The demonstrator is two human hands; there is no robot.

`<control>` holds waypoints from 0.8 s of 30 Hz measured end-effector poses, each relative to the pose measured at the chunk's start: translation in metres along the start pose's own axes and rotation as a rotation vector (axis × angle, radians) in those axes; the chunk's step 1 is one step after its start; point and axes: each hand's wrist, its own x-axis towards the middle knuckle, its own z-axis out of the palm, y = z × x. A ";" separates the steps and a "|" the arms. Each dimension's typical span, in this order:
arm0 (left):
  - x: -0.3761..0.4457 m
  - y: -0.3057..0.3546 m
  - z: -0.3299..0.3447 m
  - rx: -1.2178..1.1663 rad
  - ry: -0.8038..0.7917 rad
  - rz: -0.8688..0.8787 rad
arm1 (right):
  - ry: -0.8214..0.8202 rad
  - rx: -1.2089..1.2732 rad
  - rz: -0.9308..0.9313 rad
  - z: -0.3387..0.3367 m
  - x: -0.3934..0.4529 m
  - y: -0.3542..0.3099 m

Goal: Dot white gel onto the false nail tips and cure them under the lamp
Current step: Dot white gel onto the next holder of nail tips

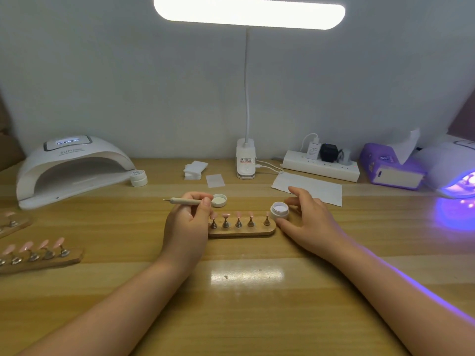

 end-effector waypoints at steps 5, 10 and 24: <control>0.001 -0.004 0.001 0.002 -0.003 0.020 | 0.020 0.039 0.029 0.000 0.002 0.000; 0.001 -0.004 0.001 -0.053 0.032 0.022 | 0.032 0.075 0.022 -0.001 0.001 0.001; -0.011 0.050 -0.011 -0.234 -0.066 0.218 | 0.278 0.323 -0.173 -0.016 -0.022 -0.034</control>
